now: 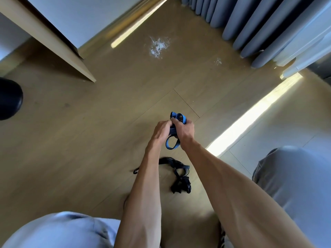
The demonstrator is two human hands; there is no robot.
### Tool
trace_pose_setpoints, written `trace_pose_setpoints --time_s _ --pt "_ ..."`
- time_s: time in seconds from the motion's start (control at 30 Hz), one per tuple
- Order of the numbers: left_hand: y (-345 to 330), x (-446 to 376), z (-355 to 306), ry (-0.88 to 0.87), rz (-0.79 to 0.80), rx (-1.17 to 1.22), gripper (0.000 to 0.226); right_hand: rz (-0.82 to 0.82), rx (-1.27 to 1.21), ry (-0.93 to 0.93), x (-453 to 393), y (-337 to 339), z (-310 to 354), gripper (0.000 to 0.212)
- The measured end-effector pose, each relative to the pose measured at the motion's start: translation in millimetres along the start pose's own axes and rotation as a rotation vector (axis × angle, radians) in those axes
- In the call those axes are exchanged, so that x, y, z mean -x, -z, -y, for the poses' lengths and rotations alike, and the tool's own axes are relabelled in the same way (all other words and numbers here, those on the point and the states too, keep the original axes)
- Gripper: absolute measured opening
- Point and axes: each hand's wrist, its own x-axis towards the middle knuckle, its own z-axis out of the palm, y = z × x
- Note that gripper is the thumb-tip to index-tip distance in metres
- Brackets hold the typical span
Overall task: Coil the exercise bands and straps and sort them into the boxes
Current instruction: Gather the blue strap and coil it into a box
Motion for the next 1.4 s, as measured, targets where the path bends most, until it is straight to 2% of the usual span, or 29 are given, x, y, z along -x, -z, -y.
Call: trace_pose_setpoints --time_s 0.13,0.3,0.37,0.53,0.7,0.77,0.87,0.97,1.1,1.2,1.3,1.4 --pt "0 0 0 -0.062 -0.073 0.057 0.009 -0.05 -0.059 -0.077 -3 -3 4 0.02" --pt "1 8 2 -0.016 -0.198 0.285 0.023 -0.086 -0.044 -0.069 0 -7 10 0.019" --pt "2 8 5 -0.02 -0.26 0.287 0.022 -0.061 -0.017 -0.044 0 -8 11 0.019" --pt "6 12 1 -0.094 -0.17 0.286 0.045 -0.053 0.064 0.051 4 -13 15 0.021" --pt "24 43 -26 -0.082 -0.117 0.161 0.042 -0.044 0.035 0.026 37 -9 39 0.03" --pt "35 72 -43 -0.092 -0.087 0.084 0.034 -0.044 0.024 0.002 63 -4 55 0.029" --pt "53 126 -77 -0.061 -0.053 0.09 0.02 -0.074 0.011 -0.043 115 -1 90 0.025" --pt "75 189 -120 0.032 -0.026 0.188 0.022 -0.07 0.014 -0.064 172 1 134 0.023" --pt "107 278 -172 -0.018 0.038 0.303 0.035 -0.047 0.04 -0.04 251 6 196 0.023" --pt "126 349 -212 -0.068 -0.033 0.334 0.03 -0.028 0.076 -0.04 321 13 244 0.023" --pt "141 423 -242 -0.068 -0.119 0.323 0.01 0.043 0.14 -0.009 396 22 288 0.023" --pt "157 500 -270 -0.05 -0.165 0.298 0.006 0.101 0.156 -0.012 480 29 326 0.034"
